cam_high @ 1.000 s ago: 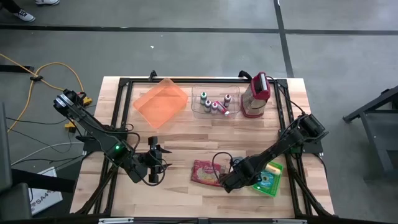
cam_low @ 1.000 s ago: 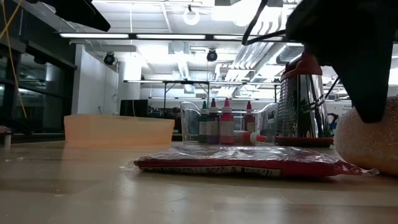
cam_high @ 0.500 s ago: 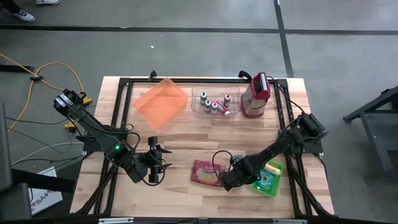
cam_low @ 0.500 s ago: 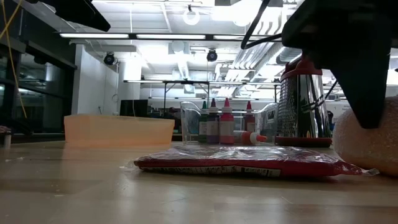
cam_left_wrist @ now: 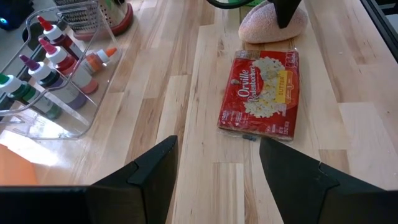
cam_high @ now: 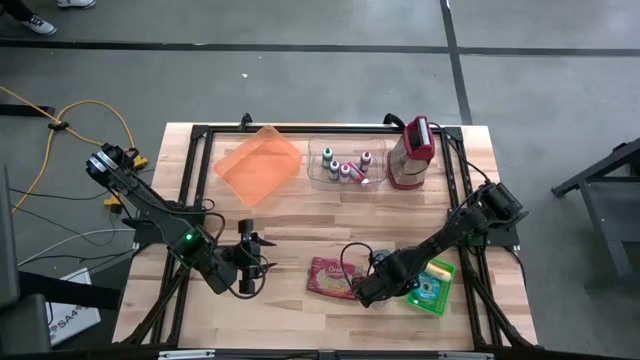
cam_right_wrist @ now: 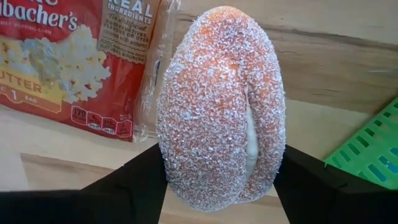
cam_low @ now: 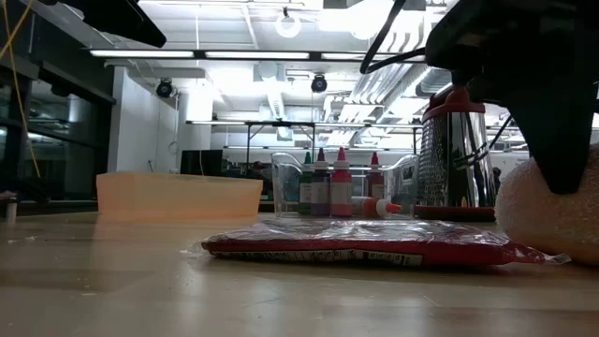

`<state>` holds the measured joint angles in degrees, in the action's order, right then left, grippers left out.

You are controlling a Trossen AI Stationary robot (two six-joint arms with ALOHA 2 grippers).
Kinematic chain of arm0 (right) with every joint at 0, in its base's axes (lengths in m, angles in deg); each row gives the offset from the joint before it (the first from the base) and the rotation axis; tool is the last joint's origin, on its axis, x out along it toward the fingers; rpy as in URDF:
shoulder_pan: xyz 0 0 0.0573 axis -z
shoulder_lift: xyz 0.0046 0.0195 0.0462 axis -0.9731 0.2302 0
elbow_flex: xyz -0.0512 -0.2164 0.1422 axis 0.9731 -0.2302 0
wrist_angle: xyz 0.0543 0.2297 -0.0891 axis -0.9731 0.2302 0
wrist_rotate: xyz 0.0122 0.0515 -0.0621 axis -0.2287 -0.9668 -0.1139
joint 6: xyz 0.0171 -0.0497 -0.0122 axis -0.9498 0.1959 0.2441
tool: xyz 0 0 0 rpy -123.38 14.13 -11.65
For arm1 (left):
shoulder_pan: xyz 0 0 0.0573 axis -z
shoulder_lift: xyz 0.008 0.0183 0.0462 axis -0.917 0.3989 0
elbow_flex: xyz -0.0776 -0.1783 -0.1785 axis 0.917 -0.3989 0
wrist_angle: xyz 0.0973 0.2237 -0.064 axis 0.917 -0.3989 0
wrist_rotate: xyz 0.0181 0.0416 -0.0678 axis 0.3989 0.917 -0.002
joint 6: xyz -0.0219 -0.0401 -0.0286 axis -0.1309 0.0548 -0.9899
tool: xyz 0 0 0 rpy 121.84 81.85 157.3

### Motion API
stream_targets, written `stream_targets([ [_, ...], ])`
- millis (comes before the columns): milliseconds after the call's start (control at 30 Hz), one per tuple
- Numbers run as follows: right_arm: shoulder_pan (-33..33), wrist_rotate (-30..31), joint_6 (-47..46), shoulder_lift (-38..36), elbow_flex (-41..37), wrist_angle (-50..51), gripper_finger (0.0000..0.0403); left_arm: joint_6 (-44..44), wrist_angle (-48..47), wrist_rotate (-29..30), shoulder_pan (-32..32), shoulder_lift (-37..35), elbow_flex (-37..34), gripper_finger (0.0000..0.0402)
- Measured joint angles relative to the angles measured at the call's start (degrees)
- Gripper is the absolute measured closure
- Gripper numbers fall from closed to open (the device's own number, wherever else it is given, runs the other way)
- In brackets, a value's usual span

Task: Pick & Place Food Item
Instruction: Put the pink donut into the green bin

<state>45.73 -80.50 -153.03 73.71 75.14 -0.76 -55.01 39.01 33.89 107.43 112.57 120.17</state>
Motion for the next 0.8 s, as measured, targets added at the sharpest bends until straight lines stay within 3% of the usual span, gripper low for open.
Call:
stream_targets([
  [333, 0.3, 2.9, 7.1, -4.0, 0.0, 3.3, 0.0156, 0.0, 0.0, 0.0, 0.0, 0.0, 0.0, 0.0183],
  [567, 0.3, 3.8, 13.7, -10.3, 0.0, 9.1, 0.0156, 0.0, 0.1, 0.0, 0.0, 0.0, 0.0, 0.0183],
  [800, -3.0, 6.3, 14.0, -17.2, 0.0, 16.0, 0.0156, 0.0, 0.0, 0.0, 0.0, 0.0, 0.0, 0.0183],
])
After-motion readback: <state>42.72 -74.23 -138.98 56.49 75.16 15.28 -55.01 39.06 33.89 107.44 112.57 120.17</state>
